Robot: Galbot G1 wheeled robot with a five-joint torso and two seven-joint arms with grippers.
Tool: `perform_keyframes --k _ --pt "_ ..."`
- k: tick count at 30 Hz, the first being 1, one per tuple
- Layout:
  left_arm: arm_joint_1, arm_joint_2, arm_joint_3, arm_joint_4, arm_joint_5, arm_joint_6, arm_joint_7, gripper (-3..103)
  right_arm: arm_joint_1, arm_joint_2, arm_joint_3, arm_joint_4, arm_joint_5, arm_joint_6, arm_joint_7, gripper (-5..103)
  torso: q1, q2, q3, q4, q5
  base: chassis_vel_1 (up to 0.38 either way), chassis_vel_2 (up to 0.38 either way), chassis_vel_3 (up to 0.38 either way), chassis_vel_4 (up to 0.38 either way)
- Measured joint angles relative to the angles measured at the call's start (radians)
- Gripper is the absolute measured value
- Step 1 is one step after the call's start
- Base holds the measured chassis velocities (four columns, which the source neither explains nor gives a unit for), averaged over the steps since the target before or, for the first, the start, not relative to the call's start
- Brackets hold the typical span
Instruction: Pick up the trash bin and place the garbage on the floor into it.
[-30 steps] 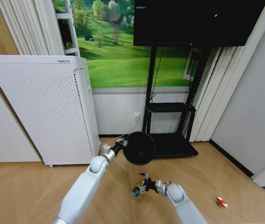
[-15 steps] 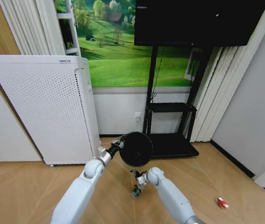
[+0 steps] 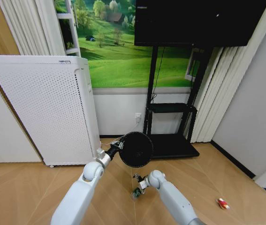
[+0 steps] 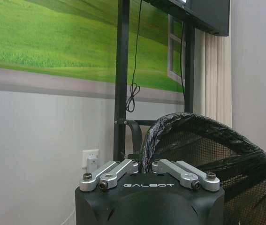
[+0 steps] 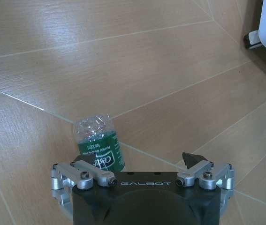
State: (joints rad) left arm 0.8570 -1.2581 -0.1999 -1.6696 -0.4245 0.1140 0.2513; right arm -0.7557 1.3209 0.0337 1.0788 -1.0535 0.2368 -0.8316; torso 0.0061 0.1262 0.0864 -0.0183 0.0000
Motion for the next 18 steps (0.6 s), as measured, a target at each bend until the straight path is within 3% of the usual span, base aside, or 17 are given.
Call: perform_keyframes --k 18 --pt "0.059 0.010 -0.045 -0.061 0.004 0.000 0.008 7 0.029 0.021 -0.022 -0.077 -0.050 -0.011 0.036 100 0.000 0.000 0.000 0.0001 -0.0001 0.000 0.000 0.000 0.000"
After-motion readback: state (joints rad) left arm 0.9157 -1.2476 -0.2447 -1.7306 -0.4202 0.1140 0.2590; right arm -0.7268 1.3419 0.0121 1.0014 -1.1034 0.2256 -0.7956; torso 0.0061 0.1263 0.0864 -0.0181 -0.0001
